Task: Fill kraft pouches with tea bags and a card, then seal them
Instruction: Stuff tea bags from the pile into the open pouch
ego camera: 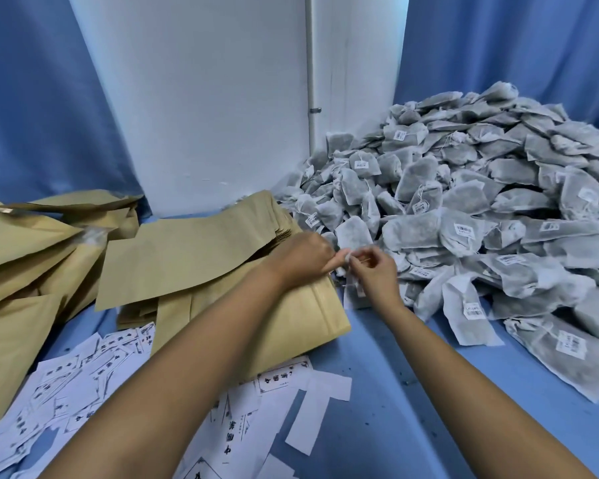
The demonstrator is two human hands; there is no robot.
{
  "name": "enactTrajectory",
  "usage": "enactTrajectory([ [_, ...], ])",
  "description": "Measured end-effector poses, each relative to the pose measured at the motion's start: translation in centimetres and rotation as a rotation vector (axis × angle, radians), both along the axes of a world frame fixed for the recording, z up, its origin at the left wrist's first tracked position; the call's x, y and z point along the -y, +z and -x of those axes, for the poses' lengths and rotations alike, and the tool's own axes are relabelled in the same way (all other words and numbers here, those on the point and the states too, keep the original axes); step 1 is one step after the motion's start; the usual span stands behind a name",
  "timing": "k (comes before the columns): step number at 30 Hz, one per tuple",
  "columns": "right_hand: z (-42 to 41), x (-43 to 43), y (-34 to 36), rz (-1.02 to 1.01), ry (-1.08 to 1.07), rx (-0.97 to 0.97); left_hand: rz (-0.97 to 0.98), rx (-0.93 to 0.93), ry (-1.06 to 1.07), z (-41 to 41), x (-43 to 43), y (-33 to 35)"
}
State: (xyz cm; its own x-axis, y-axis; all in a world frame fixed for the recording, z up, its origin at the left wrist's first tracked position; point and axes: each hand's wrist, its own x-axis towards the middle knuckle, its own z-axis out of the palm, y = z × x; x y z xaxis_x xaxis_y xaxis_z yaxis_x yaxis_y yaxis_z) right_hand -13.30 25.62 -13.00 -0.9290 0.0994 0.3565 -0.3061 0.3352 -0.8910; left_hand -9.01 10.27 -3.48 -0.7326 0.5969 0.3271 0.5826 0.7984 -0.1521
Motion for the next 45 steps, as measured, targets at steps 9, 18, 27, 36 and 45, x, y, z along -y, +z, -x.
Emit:
enactTrajectory([
  [9,0.3,-2.6,-2.3,-0.659,-0.044,0.038,-0.089,0.032,0.023,1.6,-1.5,-0.7],
  [18,4.0,-6.6,2.1,-0.818,-0.301,-0.064,-0.151,0.097,0.032,1.9,-1.6,-1.4],
  [27,2.4,-6.0,2.7,-0.44,-0.123,-0.041,-0.217,0.078,0.017,2.5,-1.7,-2.1],
  [36,-3.0,-2.6,2.7,1.202,0.556,0.408,-0.639,0.015,0.06,2.5,-1.0,-2.3],
  [45,-4.2,-1.5,4.3,0.146,0.59,0.476,-0.723,-0.039,0.008,1.8,0.7,-2.2],
])
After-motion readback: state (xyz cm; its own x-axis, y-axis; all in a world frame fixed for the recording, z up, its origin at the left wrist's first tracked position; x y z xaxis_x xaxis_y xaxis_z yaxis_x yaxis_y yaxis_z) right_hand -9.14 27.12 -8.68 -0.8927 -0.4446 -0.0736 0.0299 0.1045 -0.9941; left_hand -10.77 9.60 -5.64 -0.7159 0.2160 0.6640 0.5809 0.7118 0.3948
